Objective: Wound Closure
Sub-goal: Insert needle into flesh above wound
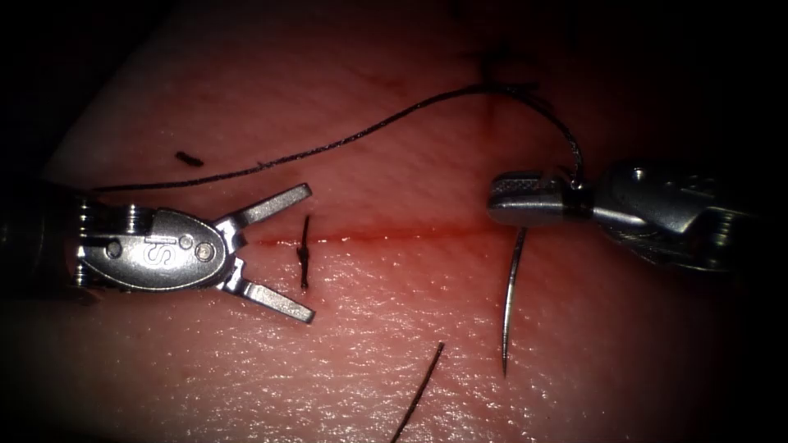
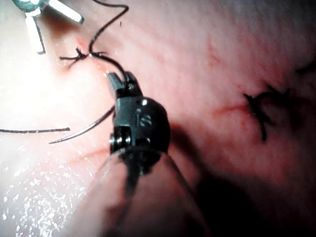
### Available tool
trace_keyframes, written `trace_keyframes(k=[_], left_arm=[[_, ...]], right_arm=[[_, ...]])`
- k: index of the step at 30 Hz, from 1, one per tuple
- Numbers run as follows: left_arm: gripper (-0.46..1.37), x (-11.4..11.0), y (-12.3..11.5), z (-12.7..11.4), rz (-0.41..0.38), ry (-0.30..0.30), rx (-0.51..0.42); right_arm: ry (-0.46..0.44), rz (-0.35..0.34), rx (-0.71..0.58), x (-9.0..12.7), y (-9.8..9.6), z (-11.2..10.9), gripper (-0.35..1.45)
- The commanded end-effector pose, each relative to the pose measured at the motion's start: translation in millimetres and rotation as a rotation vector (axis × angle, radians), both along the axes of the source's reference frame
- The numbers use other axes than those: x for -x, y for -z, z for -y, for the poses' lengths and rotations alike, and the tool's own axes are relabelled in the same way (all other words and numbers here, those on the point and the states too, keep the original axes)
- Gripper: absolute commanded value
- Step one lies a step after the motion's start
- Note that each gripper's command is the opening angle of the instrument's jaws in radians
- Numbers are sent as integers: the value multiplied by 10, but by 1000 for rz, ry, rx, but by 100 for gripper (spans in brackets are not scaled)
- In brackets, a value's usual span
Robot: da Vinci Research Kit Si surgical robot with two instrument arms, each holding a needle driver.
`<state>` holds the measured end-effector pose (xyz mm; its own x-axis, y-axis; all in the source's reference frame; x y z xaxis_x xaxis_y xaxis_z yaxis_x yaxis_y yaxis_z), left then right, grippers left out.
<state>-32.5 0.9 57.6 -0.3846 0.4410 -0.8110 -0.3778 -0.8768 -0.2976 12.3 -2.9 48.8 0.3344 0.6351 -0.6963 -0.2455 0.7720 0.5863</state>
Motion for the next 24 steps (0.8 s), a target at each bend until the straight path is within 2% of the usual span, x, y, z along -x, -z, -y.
trace_keyframes(k=[1, 3, 6, 11, 14, 18, 24], left_arm=[[-20, 1, 4, 1, -20, 3, -35], [-35, 3, 4, 0, -58, 0, -66], [-35, 8, 3, -3, -99, 3, -100], [-35, 11, -3, -8, -107, 34, -161], [-35, 12, -11, -12, -152, 33, -204], [-35, 15, -24, -9, -175, 55, -212], [-35, 23, -46, 9, -227, 46, -231]], right_arm=[[-6, 7, 15, 0, 1, 0, -35], [-8, 14, 33, 0, 2, -1, -35], [-14, 16, 54, 0, 7, -4, -35], [-41, -5, 98, -2, 19, -14, -35], [-59, -17, 149, -9, 25, -21, -35], [-78, -30, 209, -18, 21, -30, -35], [-60, -63, 326, -30, 8, -43, -35]])
